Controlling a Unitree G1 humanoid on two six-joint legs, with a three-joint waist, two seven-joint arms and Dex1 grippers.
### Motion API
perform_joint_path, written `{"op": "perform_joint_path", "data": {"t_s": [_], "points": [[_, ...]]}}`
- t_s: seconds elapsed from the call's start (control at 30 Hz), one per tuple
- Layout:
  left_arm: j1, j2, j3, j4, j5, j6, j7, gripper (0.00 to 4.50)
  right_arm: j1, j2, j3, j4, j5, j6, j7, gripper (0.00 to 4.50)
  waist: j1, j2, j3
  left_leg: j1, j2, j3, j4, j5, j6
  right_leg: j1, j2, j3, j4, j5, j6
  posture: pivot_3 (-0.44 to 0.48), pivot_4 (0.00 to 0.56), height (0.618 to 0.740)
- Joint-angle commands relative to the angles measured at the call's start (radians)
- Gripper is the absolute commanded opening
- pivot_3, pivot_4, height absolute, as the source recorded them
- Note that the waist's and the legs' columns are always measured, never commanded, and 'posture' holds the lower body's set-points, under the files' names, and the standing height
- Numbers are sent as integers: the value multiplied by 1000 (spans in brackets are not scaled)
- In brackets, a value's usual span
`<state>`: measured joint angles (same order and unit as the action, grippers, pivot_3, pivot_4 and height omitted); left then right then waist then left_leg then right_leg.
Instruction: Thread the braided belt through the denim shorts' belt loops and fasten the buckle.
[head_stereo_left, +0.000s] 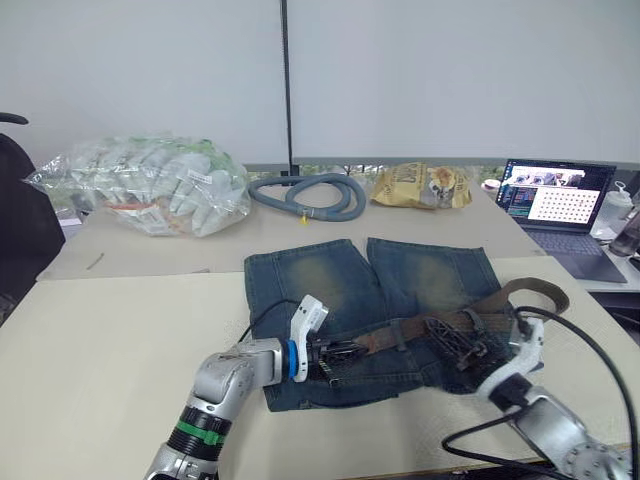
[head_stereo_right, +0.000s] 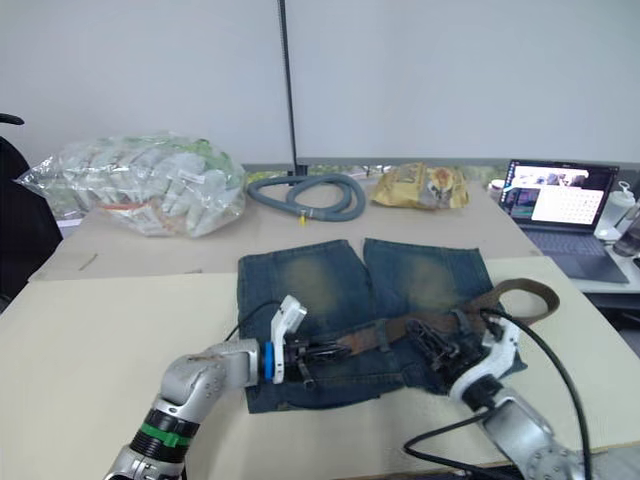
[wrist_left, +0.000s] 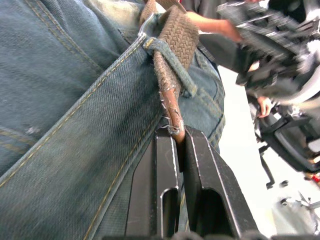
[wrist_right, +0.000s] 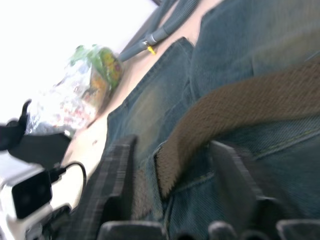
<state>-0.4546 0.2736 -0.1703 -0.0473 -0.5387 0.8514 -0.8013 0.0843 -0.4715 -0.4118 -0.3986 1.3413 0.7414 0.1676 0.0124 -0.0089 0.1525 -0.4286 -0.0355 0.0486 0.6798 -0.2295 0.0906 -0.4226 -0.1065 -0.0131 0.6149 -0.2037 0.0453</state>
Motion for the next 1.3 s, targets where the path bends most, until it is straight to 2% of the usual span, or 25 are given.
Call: {"op": "perform_joint_path", "data": {"t_s": [0.03, 0.07, 0.23, 0.33, 0.5, 0.6, 0.7, 0.8, 0.93, 1.13, 1.17, 1.3], "points": [[-15, 31, 18, -45, -12, -20, -29, 0, 5, -101, -76, -37, 5, 2, 128, 4168, 0, 0, 0, 0, 0, 0, 0, 0, 0, 0, 0, 0, 0, 0, 0, 0, 150, 740], [-16, 45, 23, -51, -16, -18, -37, 0, 28, -184, -71, -39, -101, -32, 223, 4466, 0, 0, 0, 0, 0, 0, 0, 0, 0, 0, 0, 0, 0, 0, 0, 0, 150, 740], [-15, 91, 31, -78, -36, -4, -63, 0, 85, -515, 63, 23, -601, -277, 556, 4466, 1, 1, 0, 1, 0, 4, 1, 0, 1, 1, 2, 0, -1, 0, 1, 0, 150, 740], [-21, 92, 26, -68, -31, -12, -64, 0, 72, -618, 169, 74, -793, -421, 698, 4466, 1, 0, 1, 2, 0, 5, 1, 0, 1, 1, 3, 0, -2, 0, 1, 0, 150, 740], [-32, 76, 19, -56, -23, -25, -63, 0, -62, -654, 364, 191, -988, -567, 869, 4466, 1, -1, 1, 2, 0, 6, 1, 0, 1, 1, 2, 1, -2, 0, 1, 0, 150, 740], [-30, 68, 16, -64, -24, -22, -59, 0, -163, -626, 448, 319, -1109, -655, 892, 4466, 4, -1, 1, 2, 0, 6, 2, -1, 1, 1, 1, 1, -2, 0, 2, 0, 150, 740], [-32, 64, 16, -70, -26, -20, -57, 0, -260, -586, 505, 444, -1220, -697, 856, 4466, 6, -1, 1, 2, 0, 6, 2, 0, 1, 1, -2, 1, -2, 1, 2, 0, 150, 740], [-39, 60, 19, -70, -27, -20, -55, 0, -305, -555, 518, 510, -1255, -668, 847, 3683, 5, -2, 1, 3, 0, 6, 2, 0, 1, 1, -3, 1, -2, 1, 2, 0, 150, 740], [-45, 53, 14, -69, -24, -25, -56, 0, -318, -531, 489, 544, -1251, -586, 824, 2348, 5, -2, 1, 4, 0, 6, 2, 0, 0, 2, -5, 1, -2, 2, 2, 0, 150, 740], [-54, 31, 0, -64, -28, -23, -63, 0, -205, -586, 377, 565, -1267, -414, 717, 258, 31, -2, 1, 4, -1, 5, 2, -4, -5, 2, -9, 3, -4, 4, 4, 0, 150, 740], [-52, 22, -1, -67, -35, -14, -62, 0, -175, -578, 337, 558, -1261, -392, 680, 13, 38, -1, 1, 4, -2, 5, 2, -4, -5, 2, -10, 3, -4, 4, 4, 0, 150, 740], [-37, 3, -21, -83, -45, 1, -67, 0, -71, -522, 213, 483, -1217, -265, 577, 6, 51, -2, 0, 3, -4, 5, 2, -5, -5, 2, -14, 2, -4, 5, 5, 0, 150, 740]]}}
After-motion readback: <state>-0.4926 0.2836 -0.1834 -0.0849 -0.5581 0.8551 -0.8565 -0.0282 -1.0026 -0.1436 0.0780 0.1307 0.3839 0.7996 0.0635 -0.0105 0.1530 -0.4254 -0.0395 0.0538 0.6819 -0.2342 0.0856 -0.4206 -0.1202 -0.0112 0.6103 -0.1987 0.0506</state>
